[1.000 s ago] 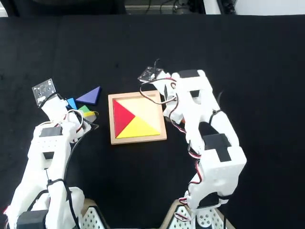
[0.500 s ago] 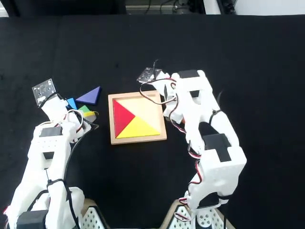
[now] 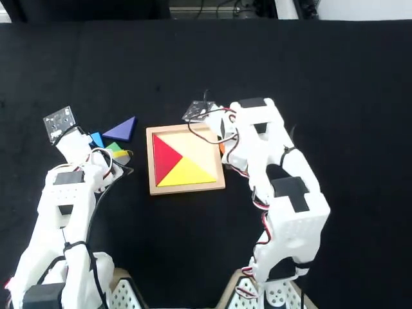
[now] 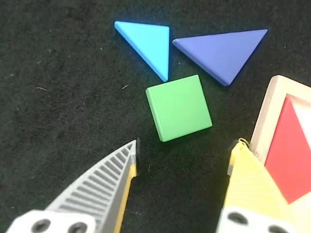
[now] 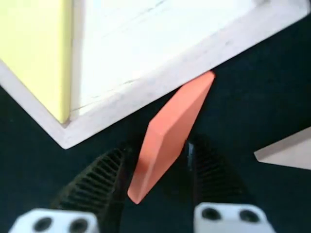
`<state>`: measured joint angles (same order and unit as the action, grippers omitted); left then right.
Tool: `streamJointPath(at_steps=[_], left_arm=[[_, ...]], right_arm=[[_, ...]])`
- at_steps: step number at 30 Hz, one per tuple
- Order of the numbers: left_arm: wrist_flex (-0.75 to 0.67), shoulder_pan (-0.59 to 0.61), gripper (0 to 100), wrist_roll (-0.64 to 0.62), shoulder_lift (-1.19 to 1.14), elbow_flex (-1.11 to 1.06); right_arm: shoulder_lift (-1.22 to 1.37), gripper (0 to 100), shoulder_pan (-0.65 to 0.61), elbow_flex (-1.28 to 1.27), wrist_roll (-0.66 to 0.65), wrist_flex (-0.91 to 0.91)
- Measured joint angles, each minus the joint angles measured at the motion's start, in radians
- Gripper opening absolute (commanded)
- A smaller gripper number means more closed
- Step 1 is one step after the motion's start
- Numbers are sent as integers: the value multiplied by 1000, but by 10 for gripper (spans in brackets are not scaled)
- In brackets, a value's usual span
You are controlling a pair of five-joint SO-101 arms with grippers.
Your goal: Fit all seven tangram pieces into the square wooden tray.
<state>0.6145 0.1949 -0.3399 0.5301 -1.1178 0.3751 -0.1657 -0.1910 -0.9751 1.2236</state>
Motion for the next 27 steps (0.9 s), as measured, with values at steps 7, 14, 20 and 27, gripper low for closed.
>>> streamJointPath(at_steps=[7,14,20,27], left_arm=[[0,0,306,0,0,0],[0,0,306,0,0,0],[0,0,306,0,0,0],[0,0,306,0,0,0]], right_arm=[[25,41,2,54,-5,6],[29,11,15,176,-5,117],[25,11,37,298,34,242],[-68,11,-5,356,242,328]])
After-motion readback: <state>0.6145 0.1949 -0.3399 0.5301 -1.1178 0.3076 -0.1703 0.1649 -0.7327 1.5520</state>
